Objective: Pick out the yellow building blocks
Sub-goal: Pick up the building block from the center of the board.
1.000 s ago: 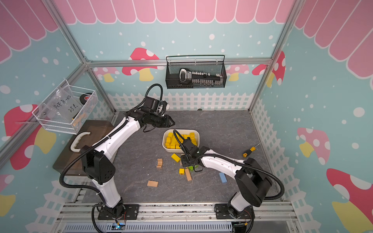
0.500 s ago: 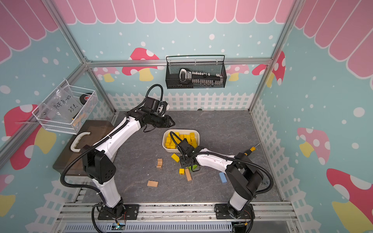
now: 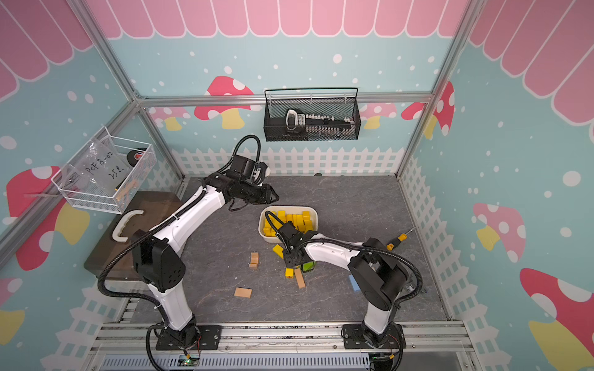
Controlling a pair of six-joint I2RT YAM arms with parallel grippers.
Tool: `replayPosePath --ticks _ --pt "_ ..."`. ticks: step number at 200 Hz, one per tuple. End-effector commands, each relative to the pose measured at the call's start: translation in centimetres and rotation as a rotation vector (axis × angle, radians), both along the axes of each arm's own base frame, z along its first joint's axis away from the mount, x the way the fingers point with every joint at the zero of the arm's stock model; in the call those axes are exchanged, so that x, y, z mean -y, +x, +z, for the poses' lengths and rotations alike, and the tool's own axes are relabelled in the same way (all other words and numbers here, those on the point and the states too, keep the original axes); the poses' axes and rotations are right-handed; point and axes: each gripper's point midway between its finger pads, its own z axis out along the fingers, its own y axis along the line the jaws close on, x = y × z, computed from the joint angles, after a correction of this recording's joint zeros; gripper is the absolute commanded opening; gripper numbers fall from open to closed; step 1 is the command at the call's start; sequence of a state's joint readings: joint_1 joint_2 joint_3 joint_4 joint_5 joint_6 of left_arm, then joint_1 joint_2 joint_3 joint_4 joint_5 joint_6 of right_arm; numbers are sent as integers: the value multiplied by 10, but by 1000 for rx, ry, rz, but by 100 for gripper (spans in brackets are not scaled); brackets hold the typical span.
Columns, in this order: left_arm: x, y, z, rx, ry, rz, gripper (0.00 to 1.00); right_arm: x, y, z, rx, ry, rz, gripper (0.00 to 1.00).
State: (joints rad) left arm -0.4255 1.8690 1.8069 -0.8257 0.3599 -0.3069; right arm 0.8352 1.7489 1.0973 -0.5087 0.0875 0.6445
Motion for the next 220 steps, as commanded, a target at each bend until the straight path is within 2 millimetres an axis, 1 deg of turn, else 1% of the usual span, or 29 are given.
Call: replayPosePath --ticks 1,44,138,155,184,220 --pt "0 5 3 6 -5 -4 39 2 -2 -2 -11 -43 -4 43" --pt "0 5 2 4 -3 -4 39 9 -1 -6 -18 -91 -33 43" --pt "-1 5 4 8 -2 -3 39 10 -4 -11 -49 -108 -38 42" --pt "-1 6 3 5 -4 -3 39 10 -4 -12 -52 -110 -39 40" --pt "-2 6 3 6 -1 -2 39 10 -6 -17 -77 -126 -36 38" --pt "-2 6 3 5 0 0 39 11 -6 -17 -78 -130 -41 38"
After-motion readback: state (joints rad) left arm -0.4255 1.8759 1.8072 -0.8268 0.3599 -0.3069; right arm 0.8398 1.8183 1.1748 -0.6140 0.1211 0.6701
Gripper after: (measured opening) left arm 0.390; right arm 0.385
